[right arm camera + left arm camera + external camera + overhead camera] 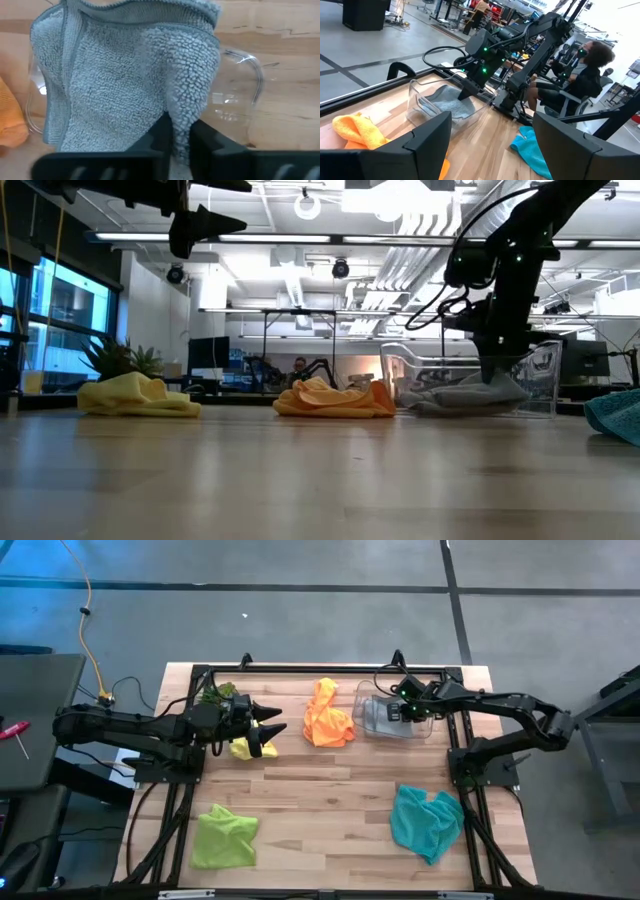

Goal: Fold microfiber towels
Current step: Put the gray microfiber towel into the transparent bin, then fold the orange microfiber towel

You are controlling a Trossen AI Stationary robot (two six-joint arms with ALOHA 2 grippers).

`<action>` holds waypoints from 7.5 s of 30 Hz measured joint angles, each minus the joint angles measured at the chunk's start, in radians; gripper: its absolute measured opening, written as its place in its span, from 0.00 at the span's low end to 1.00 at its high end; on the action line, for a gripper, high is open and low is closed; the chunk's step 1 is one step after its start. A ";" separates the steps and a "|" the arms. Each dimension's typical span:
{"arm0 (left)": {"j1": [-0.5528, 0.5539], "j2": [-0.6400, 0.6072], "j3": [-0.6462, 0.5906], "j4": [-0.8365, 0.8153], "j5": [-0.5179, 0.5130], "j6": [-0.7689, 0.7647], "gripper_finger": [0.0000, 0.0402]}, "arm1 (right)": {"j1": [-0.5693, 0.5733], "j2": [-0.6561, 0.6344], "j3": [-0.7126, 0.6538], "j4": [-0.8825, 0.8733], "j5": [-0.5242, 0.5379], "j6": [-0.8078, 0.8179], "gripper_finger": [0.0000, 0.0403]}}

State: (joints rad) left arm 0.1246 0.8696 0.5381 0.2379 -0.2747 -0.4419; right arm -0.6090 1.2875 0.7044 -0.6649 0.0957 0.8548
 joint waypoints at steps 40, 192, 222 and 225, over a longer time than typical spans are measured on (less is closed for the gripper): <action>-0.001 0.000 0.000 -0.006 0.127 0.034 0.67 | 0.357 -0.476 0.065 0.436 -0.011 -0.332 0.61; -0.711 0.654 0.422 -0.936 -0.027 -0.351 0.00 | 0.501 0.680 0.517 0.626 -0.470 -0.473 0.17; -0.303 0.397 0.661 -1.419 -0.493 0.429 0.00 | 0.319 -0.011 0.591 0.251 -0.538 -0.654 0.00; -0.193 0.372 0.688 -1.407 -0.548 0.569 0.00 | 0.321 -0.061 0.591 0.167 -0.492 -0.641 0.00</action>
State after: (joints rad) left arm -0.0687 1.2414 1.2258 -1.1693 -0.8231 0.1267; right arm -0.2880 1.2269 1.2949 -0.4976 -0.3961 0.2142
